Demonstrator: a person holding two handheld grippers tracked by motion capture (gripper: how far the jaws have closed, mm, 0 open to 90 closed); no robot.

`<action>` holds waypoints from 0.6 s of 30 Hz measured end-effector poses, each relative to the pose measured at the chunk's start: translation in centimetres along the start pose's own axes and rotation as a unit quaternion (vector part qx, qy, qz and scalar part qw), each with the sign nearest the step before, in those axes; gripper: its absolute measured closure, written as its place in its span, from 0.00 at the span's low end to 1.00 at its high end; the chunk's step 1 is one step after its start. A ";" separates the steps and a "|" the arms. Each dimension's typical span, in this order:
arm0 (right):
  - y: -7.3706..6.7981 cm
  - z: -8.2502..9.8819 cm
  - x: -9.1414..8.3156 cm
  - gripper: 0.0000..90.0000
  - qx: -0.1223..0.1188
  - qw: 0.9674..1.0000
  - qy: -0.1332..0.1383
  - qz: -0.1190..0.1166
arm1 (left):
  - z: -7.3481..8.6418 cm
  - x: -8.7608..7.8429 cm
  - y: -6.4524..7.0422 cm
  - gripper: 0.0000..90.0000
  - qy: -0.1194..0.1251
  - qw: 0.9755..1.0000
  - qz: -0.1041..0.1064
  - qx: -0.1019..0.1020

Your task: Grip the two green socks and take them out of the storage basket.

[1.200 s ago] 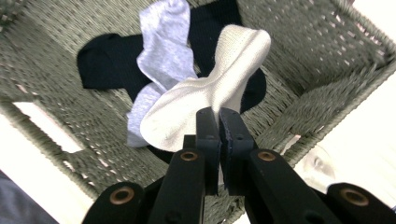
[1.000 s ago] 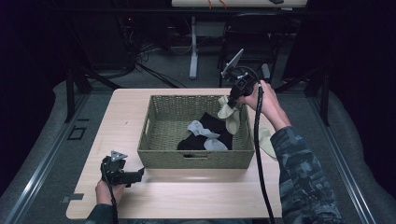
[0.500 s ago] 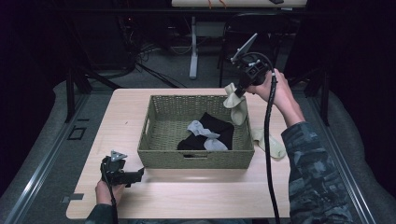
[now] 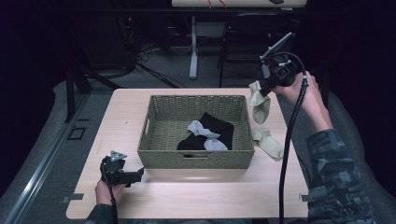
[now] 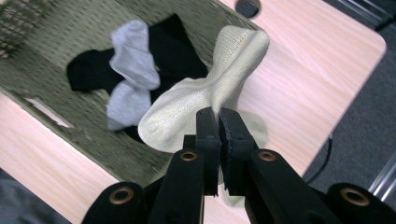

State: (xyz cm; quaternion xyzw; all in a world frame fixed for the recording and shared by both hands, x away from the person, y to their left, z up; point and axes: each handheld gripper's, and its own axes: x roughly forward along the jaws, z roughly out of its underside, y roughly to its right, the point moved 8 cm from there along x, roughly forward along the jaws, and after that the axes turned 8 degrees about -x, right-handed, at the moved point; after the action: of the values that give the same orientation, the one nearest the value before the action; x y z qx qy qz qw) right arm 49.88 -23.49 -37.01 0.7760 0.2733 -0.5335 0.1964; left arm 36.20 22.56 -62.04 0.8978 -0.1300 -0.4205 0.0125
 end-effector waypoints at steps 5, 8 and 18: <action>1.9 2.5 1.3 0.97 0.035 0.999 -0.013 0.008 | 0.0 0.0 0.0 0.00 -0.002 1.000 0.002 0.001; 2.8 4.1 3.0 0.97 0.052 0.998 -0.019 0.006 | 0.0 0.0 -0.1 0.00 -0.002 1.000 0.001 0.001; 4.6 8.2 11.2 0.97 0.089 0.995 -0.053 -0.001 | 0.1 0.0 -0.1 0.00 -0.005 1.000 0.002 0.001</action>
State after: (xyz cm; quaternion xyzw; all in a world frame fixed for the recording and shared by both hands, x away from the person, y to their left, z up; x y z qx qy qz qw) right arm 50.02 -29.57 -50.29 0.7609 0.2149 -0.5961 0.1396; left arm 36.20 22.65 -62.13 0.8956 -0.1322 -0.4245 0.0122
